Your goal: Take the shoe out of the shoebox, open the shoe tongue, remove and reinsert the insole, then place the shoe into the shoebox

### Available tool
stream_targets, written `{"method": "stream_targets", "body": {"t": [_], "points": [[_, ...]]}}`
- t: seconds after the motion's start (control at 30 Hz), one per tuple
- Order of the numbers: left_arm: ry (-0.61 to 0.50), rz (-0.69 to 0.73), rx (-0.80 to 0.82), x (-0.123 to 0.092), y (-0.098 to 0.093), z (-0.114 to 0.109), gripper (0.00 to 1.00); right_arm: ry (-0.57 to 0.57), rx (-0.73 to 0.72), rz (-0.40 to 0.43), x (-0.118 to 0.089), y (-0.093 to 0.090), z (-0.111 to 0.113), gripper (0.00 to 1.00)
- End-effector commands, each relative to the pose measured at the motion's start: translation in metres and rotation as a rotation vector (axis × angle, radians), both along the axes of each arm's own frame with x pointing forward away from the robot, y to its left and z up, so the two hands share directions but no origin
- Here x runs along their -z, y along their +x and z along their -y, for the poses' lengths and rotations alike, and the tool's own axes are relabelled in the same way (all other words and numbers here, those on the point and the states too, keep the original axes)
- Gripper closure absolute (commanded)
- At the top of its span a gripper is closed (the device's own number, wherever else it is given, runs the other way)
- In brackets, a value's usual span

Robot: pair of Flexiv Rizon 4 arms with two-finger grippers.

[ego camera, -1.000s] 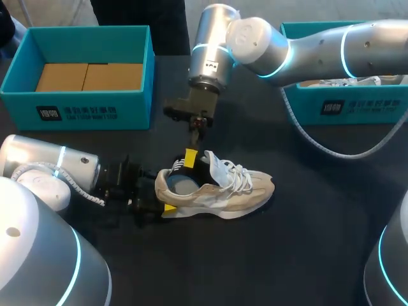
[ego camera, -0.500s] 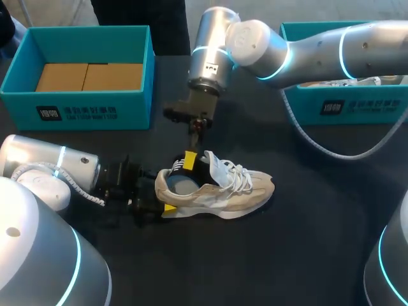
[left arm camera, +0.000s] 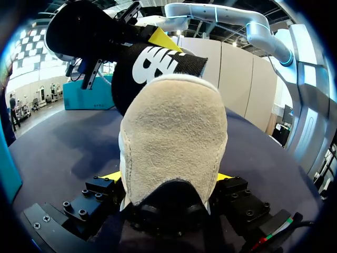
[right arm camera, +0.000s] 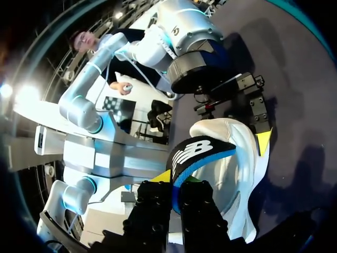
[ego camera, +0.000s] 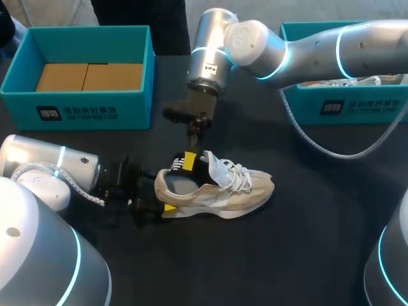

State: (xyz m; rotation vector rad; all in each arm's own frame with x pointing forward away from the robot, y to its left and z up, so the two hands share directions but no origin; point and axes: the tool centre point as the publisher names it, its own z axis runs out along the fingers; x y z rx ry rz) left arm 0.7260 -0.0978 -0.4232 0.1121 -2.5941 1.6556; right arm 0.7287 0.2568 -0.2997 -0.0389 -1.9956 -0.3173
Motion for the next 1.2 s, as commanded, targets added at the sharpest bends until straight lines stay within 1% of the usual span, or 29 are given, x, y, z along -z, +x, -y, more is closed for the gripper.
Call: {"method": "stream_targets", "body": {"t": [0.03,0.27,0.4,0.53,0.63,0.9,0.97,1.2], "points": [[0.003,0.000,0.000,0.003,-0.001,0.000,1.00,0.023,0.005,0.028,-0.012,0.001,0.003,1.00],[0.003,0.000,0.000,0.003,-0.001,0.000,1.00,0.083,0.015,0.091,-0.026,0.010,-0.001,1.00],[0.003,0.000,0.000,0.003,-0.001,0.000,1.00,0.151,0.051,0.155,-0.034,0.015,-0.006,1.00],[0.003,0.000,0.000,0.003,-0.001,0.000,1.00,0.233,0.119,0.250,-0.042,0.022,-0.011,1.00],[0.003,0.000,0.000,0.003,-0.001,0.000,1.00,0.273,0.169,0.322,-0.048,0.027,-0.013,1.00],[0.003,0.000,0.000,0.003,-0.001,0.000,1.00,0.338,0.298,0.512,-0.069,0.040,-0.014,1.00],[0.003,0.000,0.000,0.003,-0.001,0.000,1.00,0.338,0.318,0.552,-0.075,0.043,-0.014,1.00],[0.003,0.000,0.000,0.003,-0.001,0.000,1.00,0.376,0.378,0.694,-0.101,0.058,-0.016,1.00]]}}
